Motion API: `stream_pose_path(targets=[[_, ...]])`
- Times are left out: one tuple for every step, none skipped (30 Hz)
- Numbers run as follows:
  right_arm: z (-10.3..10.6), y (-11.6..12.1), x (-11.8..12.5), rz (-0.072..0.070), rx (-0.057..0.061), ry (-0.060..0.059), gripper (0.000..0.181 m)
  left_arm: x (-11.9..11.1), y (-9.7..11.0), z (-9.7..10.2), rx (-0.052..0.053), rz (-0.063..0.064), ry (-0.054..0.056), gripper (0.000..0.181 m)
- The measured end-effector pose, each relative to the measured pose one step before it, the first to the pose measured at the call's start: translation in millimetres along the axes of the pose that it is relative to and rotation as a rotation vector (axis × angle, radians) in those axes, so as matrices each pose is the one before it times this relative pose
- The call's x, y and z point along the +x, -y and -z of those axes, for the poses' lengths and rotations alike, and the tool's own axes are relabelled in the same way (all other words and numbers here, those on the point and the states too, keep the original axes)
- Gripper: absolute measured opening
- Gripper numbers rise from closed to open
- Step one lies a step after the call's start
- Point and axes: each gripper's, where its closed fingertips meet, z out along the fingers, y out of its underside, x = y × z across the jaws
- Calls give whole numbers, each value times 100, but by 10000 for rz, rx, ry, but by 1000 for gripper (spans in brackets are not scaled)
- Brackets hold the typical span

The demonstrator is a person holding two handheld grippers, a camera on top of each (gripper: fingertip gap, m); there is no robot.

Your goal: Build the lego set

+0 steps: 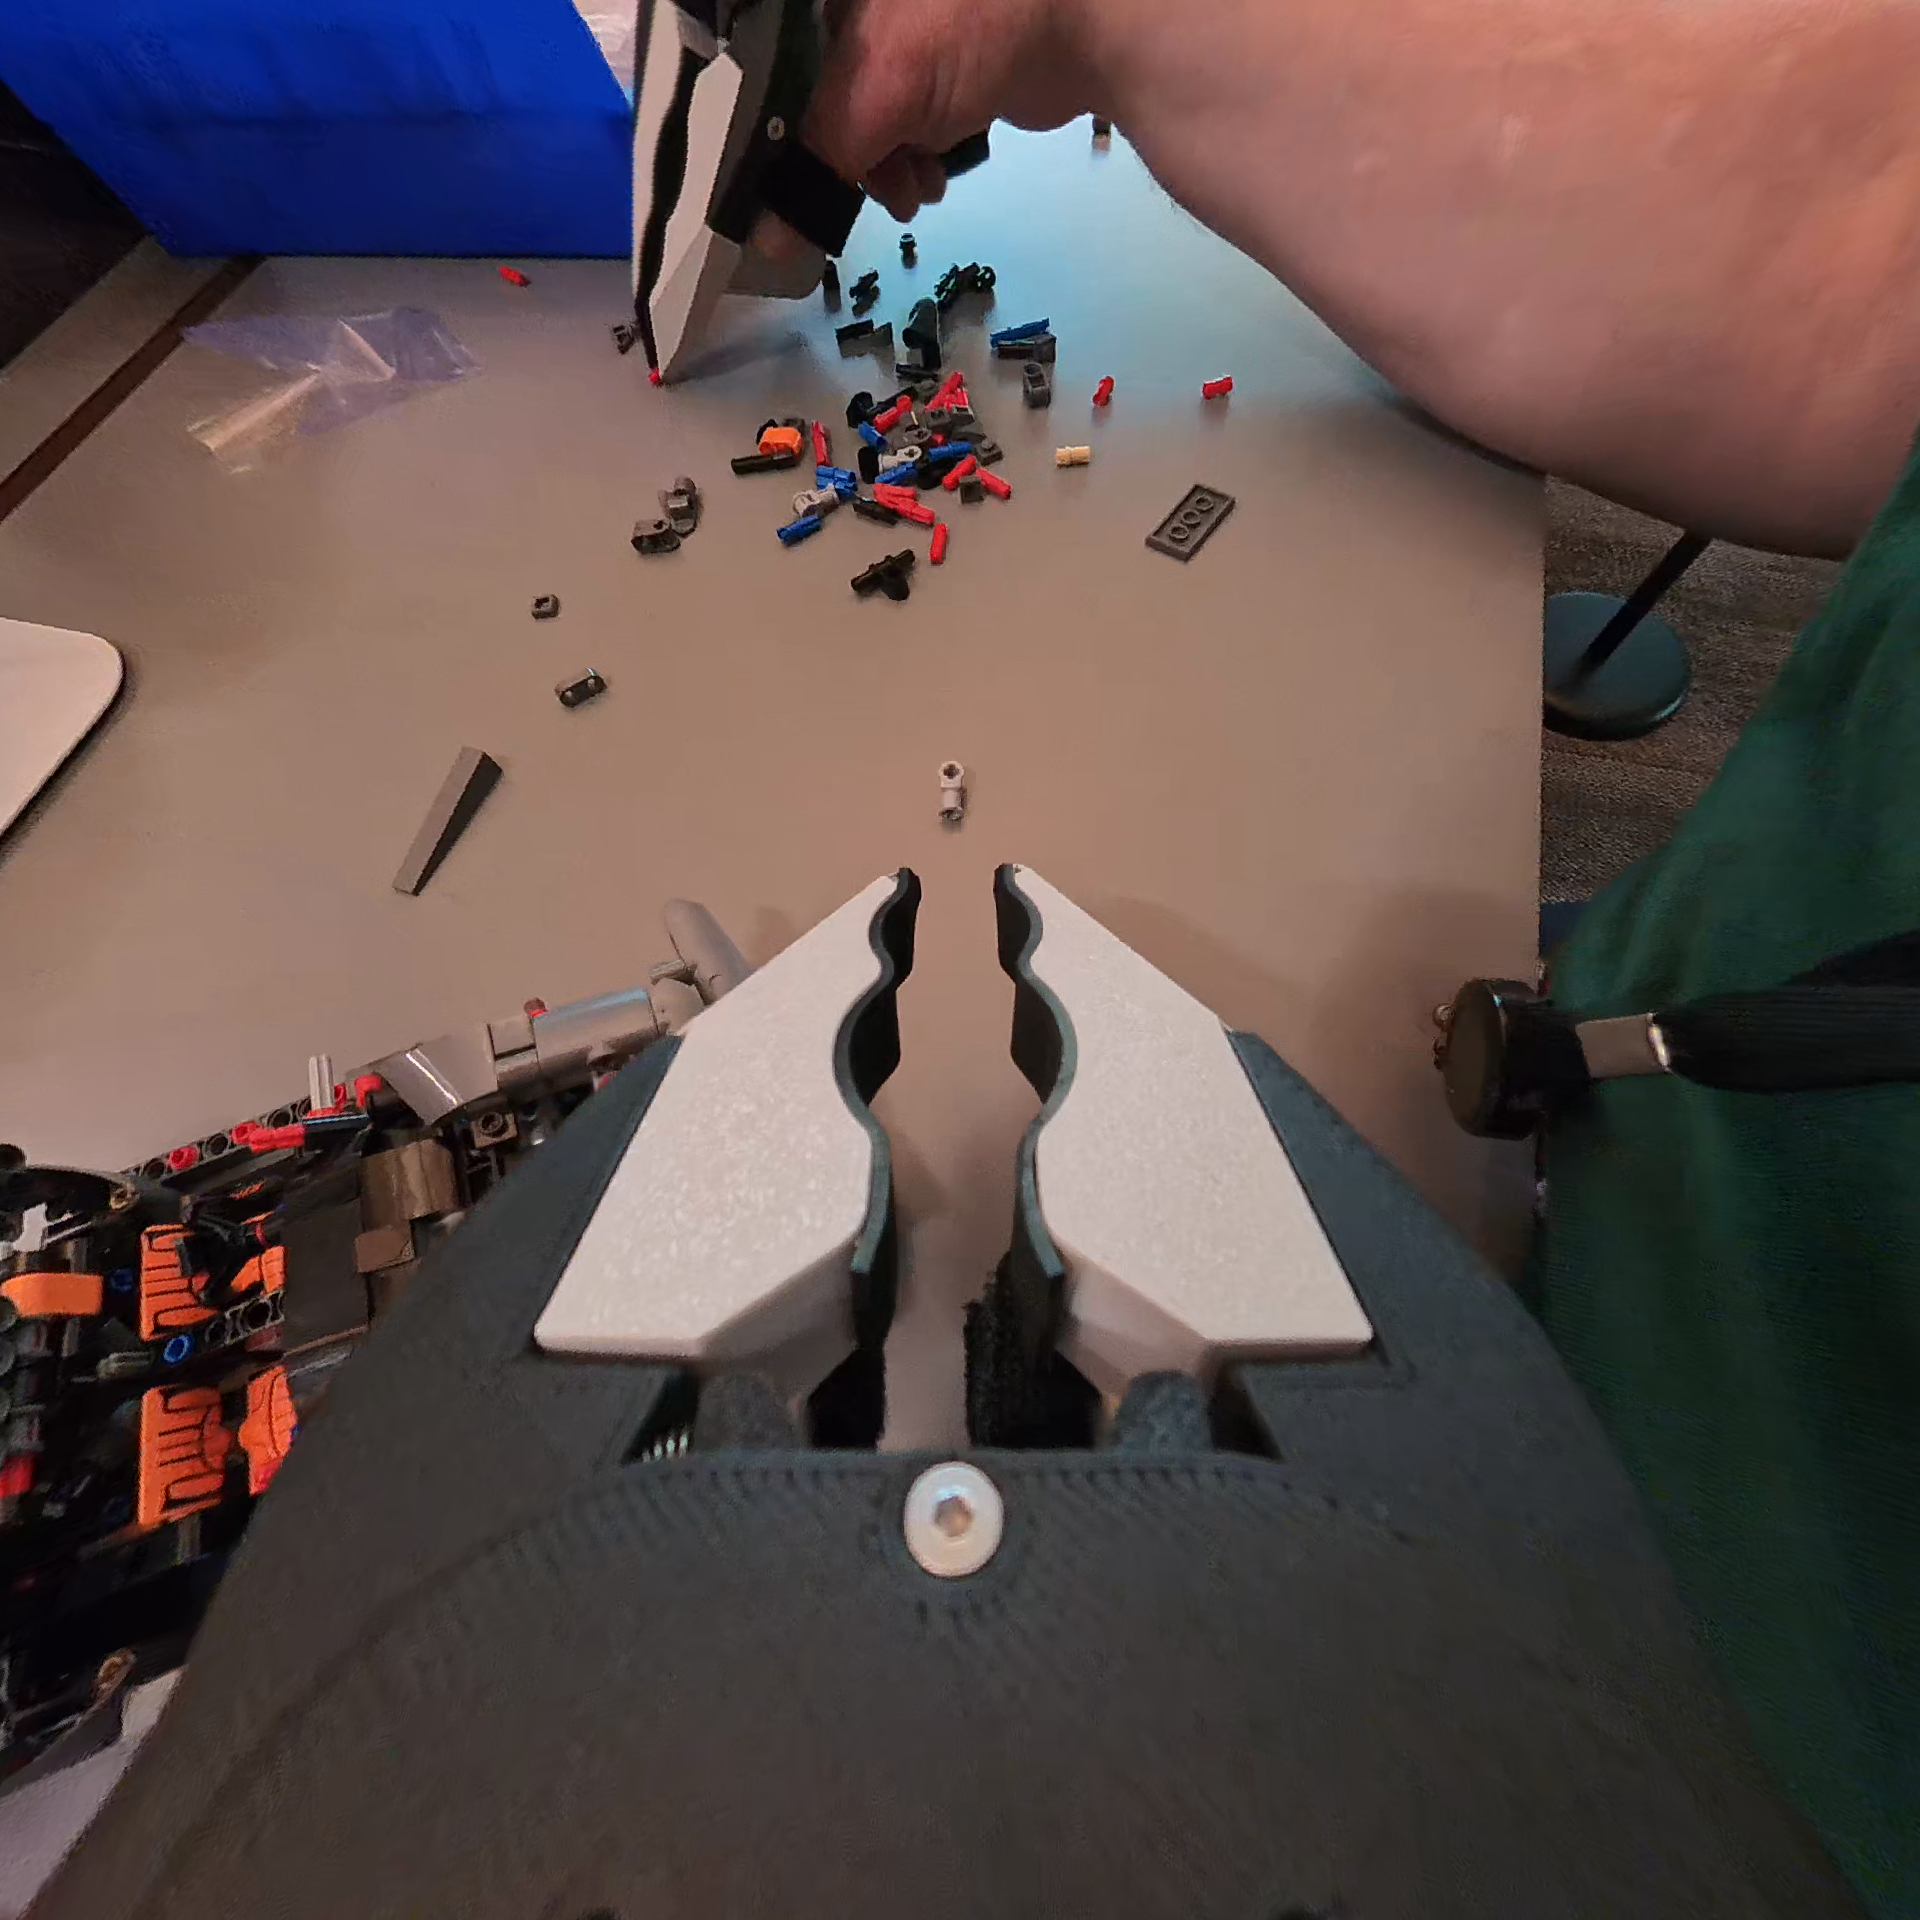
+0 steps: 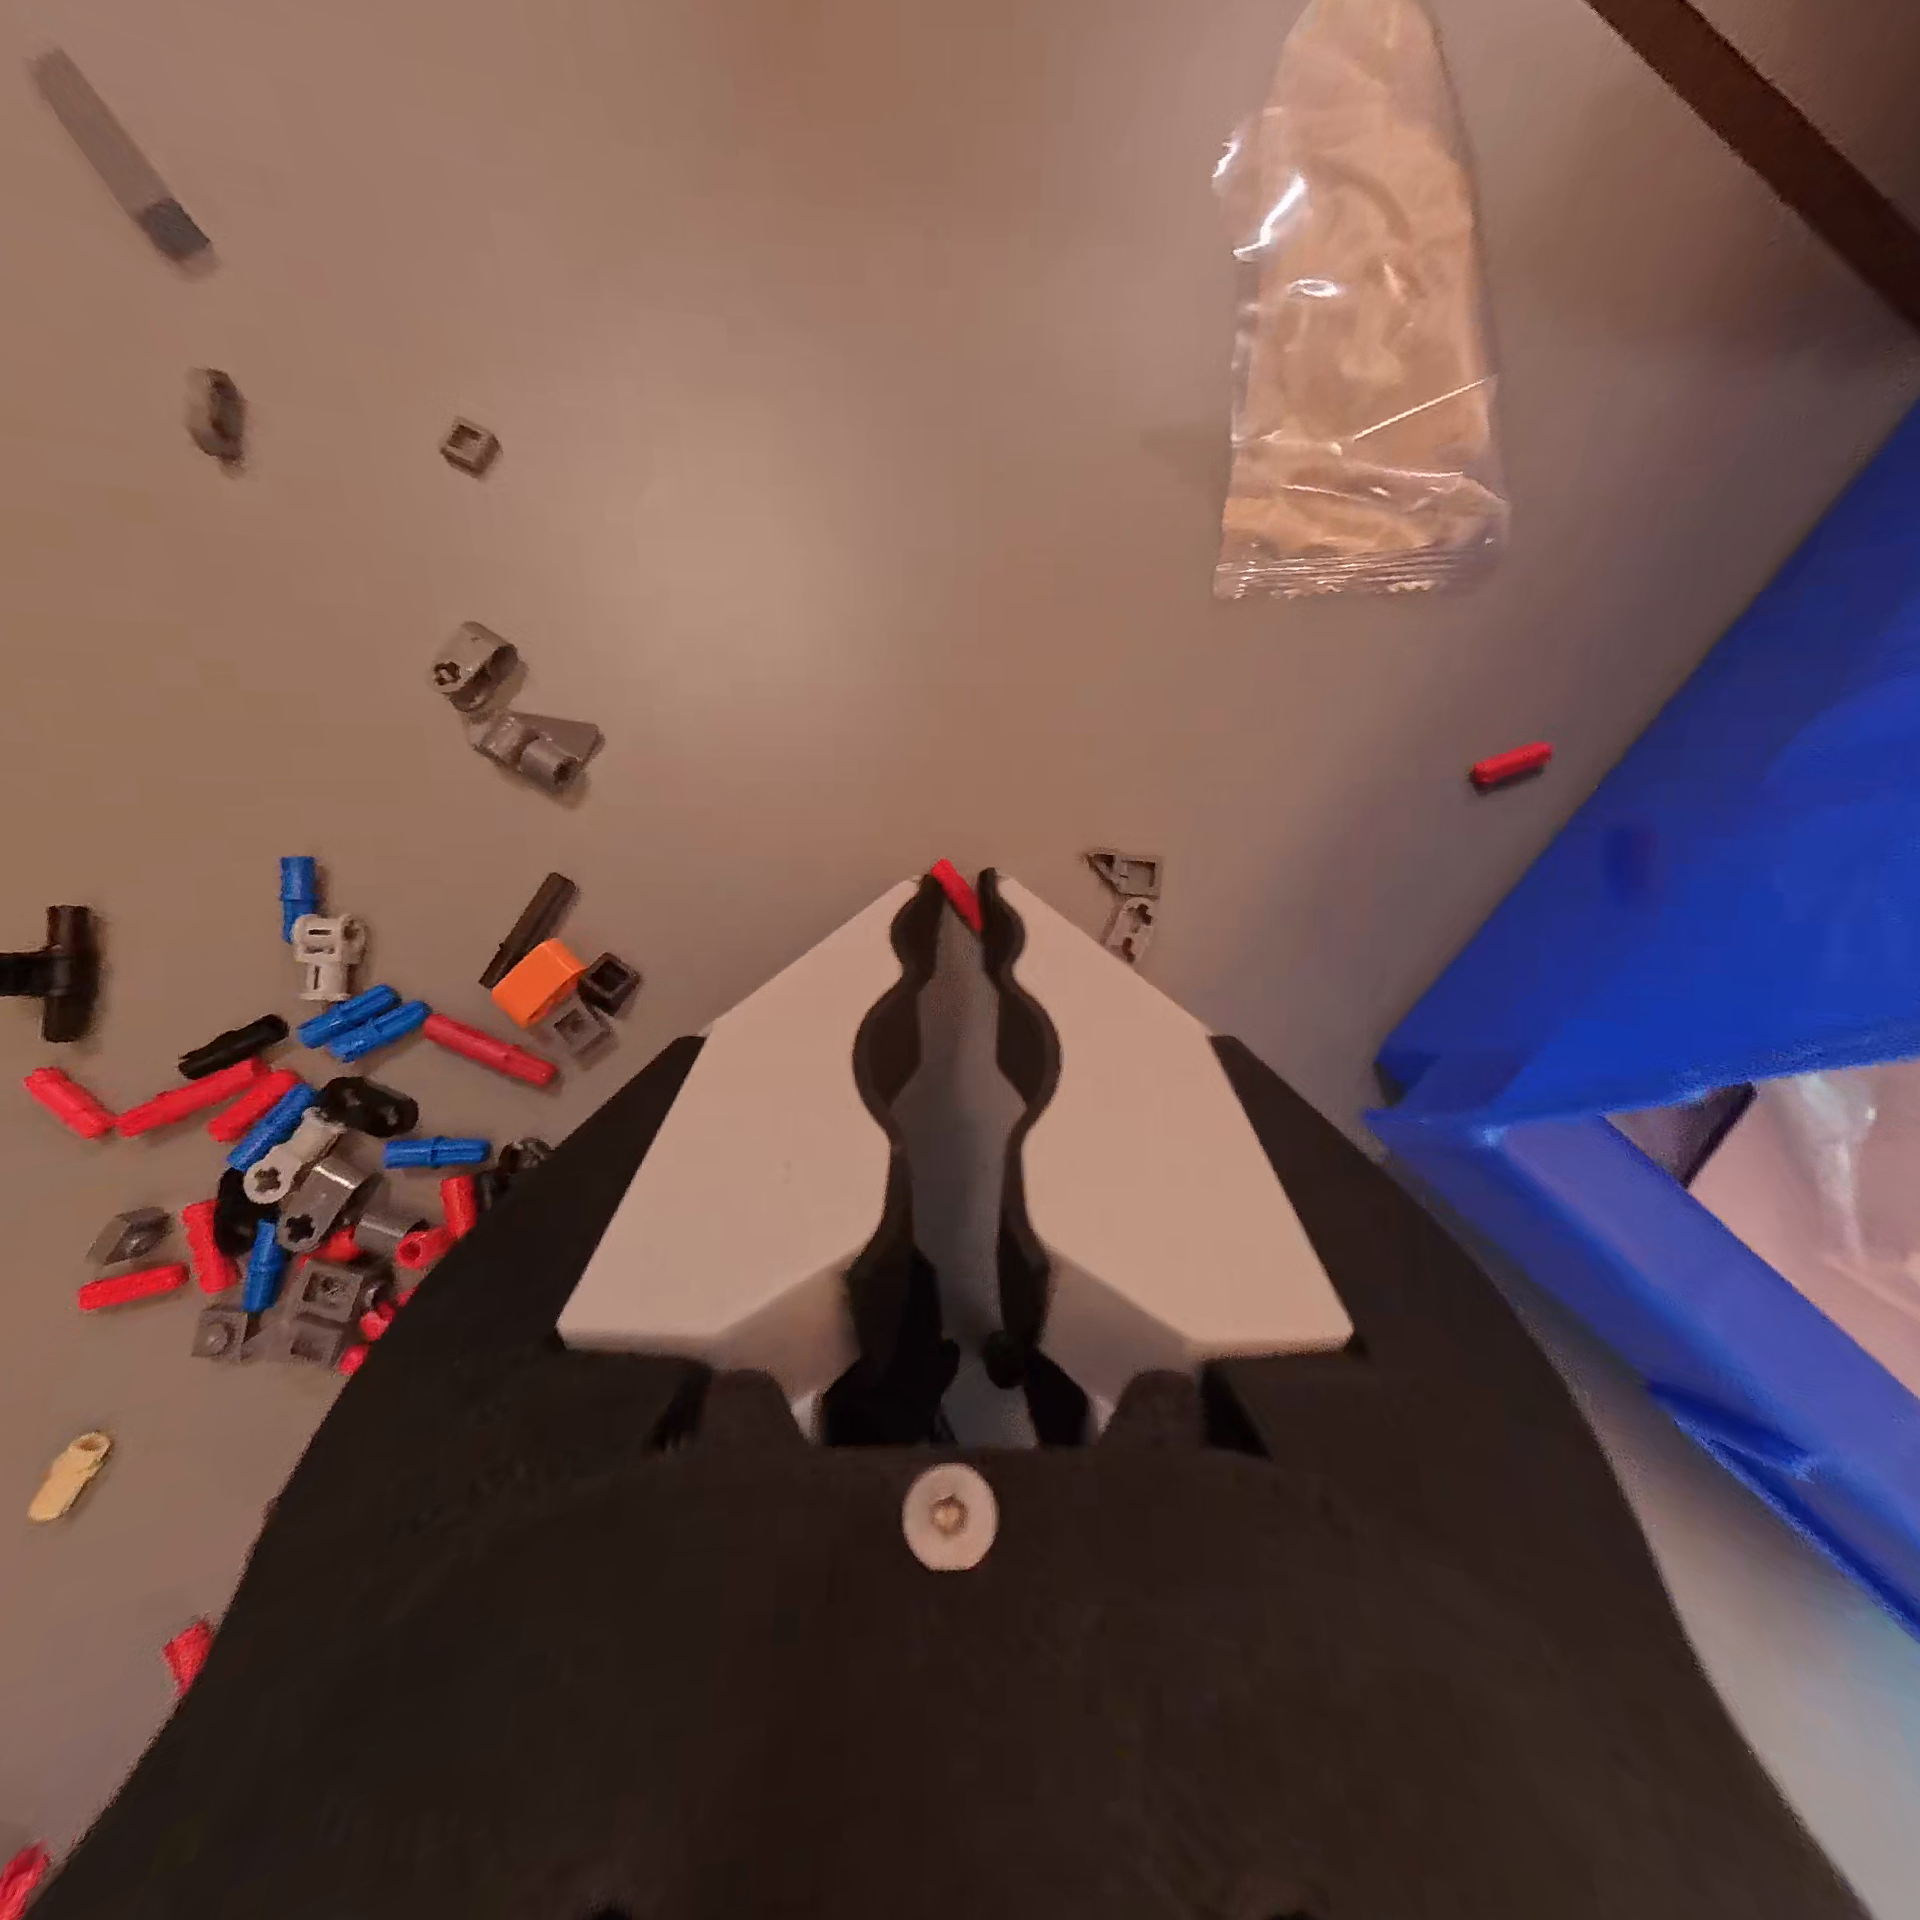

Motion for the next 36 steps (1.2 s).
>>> stream_pose_path(targets=[[-32,13,-86,-80,55,121,3,-79,70,-38,19,4,-11,13],[6,-11,-34,-84,59,62,3,-83,56,-36,16,-9,2,13],[38,-52,-64,-120,48,81,2,-88,42,-43,10,-4,3,13],[60,-54,-116,-92,56,94,3,-75,32,-48,10,4,-2,13],[93,-84,-46,-60,43,-1,2,-97,24,-32,13,10,13,13],[93,-68,-157,-79,18,14,2,-152,52,-25,36,20,43,14],[145,37,-412,-45,42,113,2,-179,118,-13,67,39,49,15],[236,250,-512,-97,120,112,2,-214,216,-12,84,37,68,16],[335,584,-749,-227,268,203,2,-265,336,18,119,-38,123,19],[409,937,-1347,-177,416,412,2,-445,446,80,174,-110,261,21],[421,1115,-1716,-74,445,443,2,-443,424,63,129,-142,238,23],[289,1144,-1965,-54,388,462,2,-295,402,48,115,-204,138,27],[42,1095,-2263,12,317,529,2,-416,327,50,74,-234,240,27],[-271,1011,-2448,143,258,554,2,-460,373,106,98,-248,325,29],[-578,856,-2490,95,178,608,2,-292,394,141,111,-281,265,29],[-772,650,-2377,52,103,623,2,-96,301,160,59,-326,190,28],[-851,486,-2112,63,67,571,2,-129,152,186,6,-330,239,26],[-862,526,-1882,-44,178,586,2,-125,96,211,33,-314,261,26],[-920,447,-1834,-169,194,723,2,30,76,243,67,-266,175,26],[-930,80,-1495,-100,23,609,2,35,48,289,75,-229,177,27],[-768,-49,-936,-25,-38,335,2,90,78,329,106,-237,161,28],[-549,168,-819,-109,104,364,2,39,57,330,83,-164,167,30],[-459,338,-884,-193,222,495,2,162,131,318,109,-104,67,31],[-480,51,-738,-123,51,428,2,167,119,275,103,-71,28,32],[-445,-232,-375,5,-126,183,2,-2,64,263,49,-77,123,32],[-320,-198,-212,-85,-116,124,2,-72,31,236,32,-91,117,31],[-229,36,-289,-100,18,194,2,136,18,174,18,-82,-67,29],[-222,98,-402,-74,58,255,2,-11,-53,135,-23,-59,6,27],[-230,-9,-299,-66,-19,172,2,27,-40,112,-10,-99,-12,25],[-250,-49,-145,-46,-60,65,2,48,-14,105,0,-136,-8,22],[-254,-123,-140,-55,-93,84,2,-60,82,115,50,-155,89,20],[-248,-132,-207,-51,-80,148,2,116,158,119,87,-175,-14,18],[-230,-99,-185,-100,-60,171,2,333,123,51,53,-202,-134,16],[-220,-129,-141,-118,-75,159,2,171,4,30,-17,-235,-1,15],[-184,-155,-49,-107,-89,111,2,162,-30,44,-18,-236,8,14],[-93,-37,30,-77,-21,56,2,191,-87,16,-31,-149,-53,11]])
